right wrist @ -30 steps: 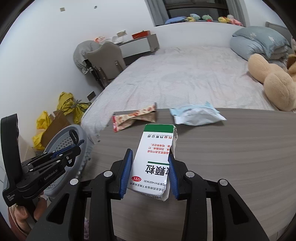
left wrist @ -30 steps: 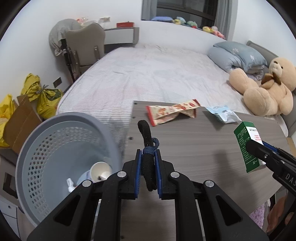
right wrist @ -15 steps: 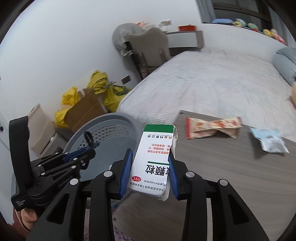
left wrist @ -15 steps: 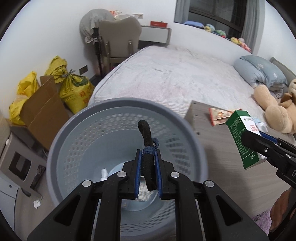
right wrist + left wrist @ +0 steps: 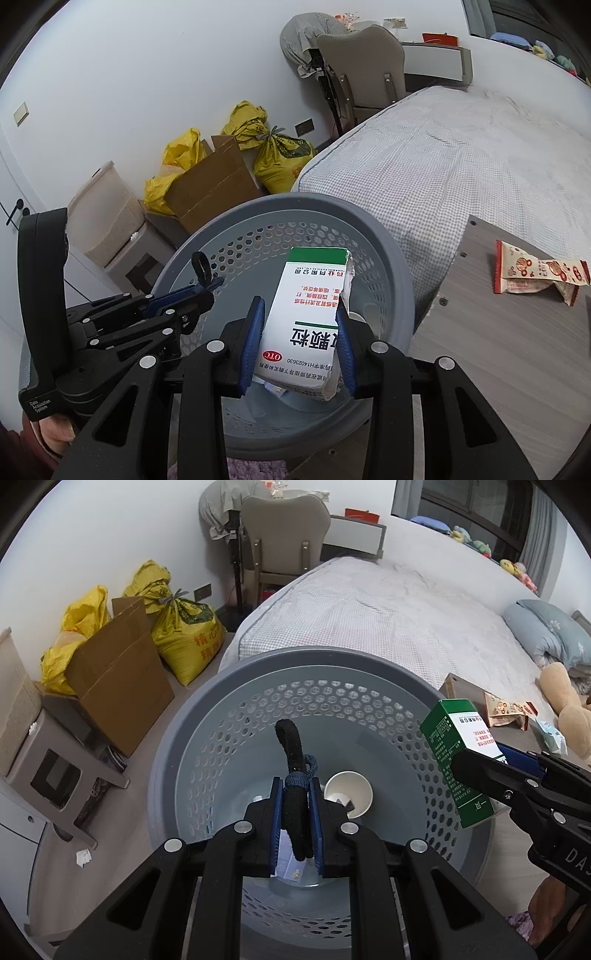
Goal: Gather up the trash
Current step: 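Carry cord and box over the grey basket and open both grippers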
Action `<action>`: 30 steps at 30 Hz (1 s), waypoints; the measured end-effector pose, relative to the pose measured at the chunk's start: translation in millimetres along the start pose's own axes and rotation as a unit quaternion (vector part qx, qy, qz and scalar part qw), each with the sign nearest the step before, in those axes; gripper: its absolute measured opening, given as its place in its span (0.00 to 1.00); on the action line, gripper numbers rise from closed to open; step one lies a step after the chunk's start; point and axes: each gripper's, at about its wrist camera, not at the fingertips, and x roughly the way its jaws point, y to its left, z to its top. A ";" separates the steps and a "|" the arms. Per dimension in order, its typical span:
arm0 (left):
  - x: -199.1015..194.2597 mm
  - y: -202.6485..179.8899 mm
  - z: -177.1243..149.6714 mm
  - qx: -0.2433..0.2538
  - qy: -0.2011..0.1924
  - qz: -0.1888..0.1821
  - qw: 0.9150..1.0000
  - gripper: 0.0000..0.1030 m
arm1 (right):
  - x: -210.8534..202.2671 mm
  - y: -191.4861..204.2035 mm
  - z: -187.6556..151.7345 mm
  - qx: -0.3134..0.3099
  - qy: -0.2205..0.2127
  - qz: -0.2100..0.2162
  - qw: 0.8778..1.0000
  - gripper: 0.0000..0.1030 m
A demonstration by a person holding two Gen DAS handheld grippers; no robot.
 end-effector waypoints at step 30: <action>-17.6 9.6 -4.5 -0.019 -0.021 0.030 0.999 0.68 | -18.4 -0.7 -3.7 -0.002 -0.023 -0.018 1.000 0.48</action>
